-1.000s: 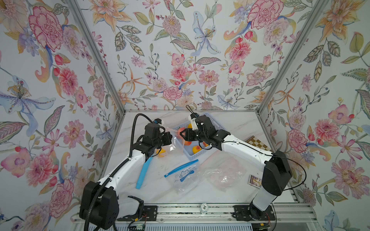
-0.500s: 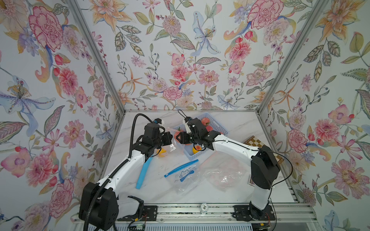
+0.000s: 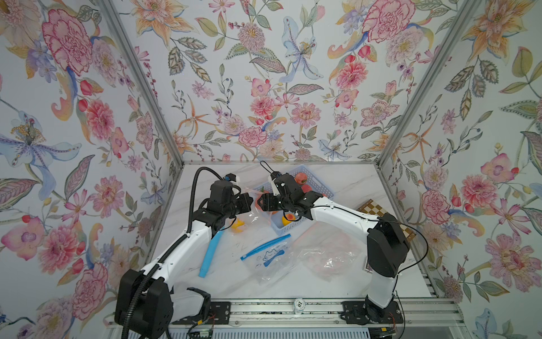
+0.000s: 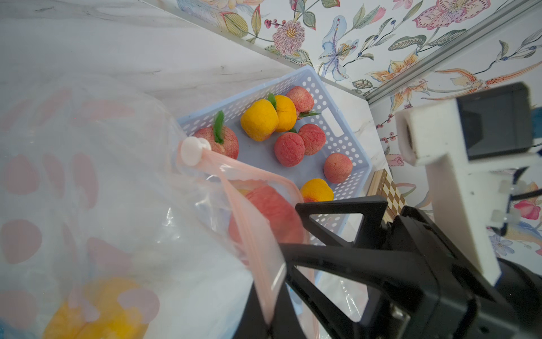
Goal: Place the peach in a zip-top bag and seal the zipper
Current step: Place the peach in the zipper food storage bag.
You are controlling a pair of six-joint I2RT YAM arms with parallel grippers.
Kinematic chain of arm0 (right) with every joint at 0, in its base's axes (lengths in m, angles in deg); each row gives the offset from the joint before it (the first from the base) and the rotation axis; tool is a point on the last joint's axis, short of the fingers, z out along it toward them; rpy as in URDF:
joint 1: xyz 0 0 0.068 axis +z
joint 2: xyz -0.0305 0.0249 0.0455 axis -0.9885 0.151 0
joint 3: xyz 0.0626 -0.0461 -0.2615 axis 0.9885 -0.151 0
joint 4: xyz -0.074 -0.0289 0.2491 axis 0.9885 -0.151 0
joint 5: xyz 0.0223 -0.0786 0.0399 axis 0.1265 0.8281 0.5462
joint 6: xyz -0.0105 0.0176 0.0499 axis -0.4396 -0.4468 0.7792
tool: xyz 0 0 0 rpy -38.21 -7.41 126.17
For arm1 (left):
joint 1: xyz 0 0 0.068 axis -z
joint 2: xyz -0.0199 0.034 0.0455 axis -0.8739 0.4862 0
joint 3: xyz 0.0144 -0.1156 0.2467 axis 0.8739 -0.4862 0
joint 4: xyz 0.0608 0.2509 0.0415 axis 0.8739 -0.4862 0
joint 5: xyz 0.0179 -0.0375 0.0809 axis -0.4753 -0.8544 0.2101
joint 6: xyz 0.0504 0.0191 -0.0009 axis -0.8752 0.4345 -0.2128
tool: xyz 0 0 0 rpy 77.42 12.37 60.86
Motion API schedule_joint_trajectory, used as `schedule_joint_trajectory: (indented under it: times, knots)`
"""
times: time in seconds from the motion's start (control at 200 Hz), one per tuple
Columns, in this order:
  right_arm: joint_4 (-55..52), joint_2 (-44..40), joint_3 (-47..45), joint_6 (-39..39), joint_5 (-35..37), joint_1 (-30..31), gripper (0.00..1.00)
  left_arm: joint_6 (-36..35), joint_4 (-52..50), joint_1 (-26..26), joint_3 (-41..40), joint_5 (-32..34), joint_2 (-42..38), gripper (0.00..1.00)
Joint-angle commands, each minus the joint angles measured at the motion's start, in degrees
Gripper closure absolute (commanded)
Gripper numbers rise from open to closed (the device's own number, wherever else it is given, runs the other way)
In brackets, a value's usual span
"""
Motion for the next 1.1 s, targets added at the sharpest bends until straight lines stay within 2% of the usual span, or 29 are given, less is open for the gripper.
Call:
schedule_joint_trajectory:
  times: [0.0, 0.275, 0.586, 0.796, 1.096]
  knots:
    - [-0.8, -2.4, 1.0, -1.0, 1.4, 0.2, 0.32, 0.8, 1.8, -0.7, -0.7, -0.6, 0.5, 1.00]
    - [-0.2, -3.6, 0.5, -1.7, 1.6, 0.1, 0.32, 0.8, 1.8, -0.8, -1.2, -0.5, 0.8, 1.00]
    - [-0.3, -7.5, -1.5, -2.7, 5.6, -1.2, 0.33, 0.9, 2.0, -1.2, -1.5, -0.6, 1.2, 1.00]
    - [-2.8, -8.9, -2.8, 0.2, 8.1, -3.8, 0.35, 0.8, 2.1, -1.3, -1.6, -0.6, 1.2, 1.00]
    - [-8.9, -5.2, -2.3, 4.8, 5.6, -8.5, 0.35, 1.0, 2.1, -1.5, -1.6, -0.9, 1.4, 1.00]
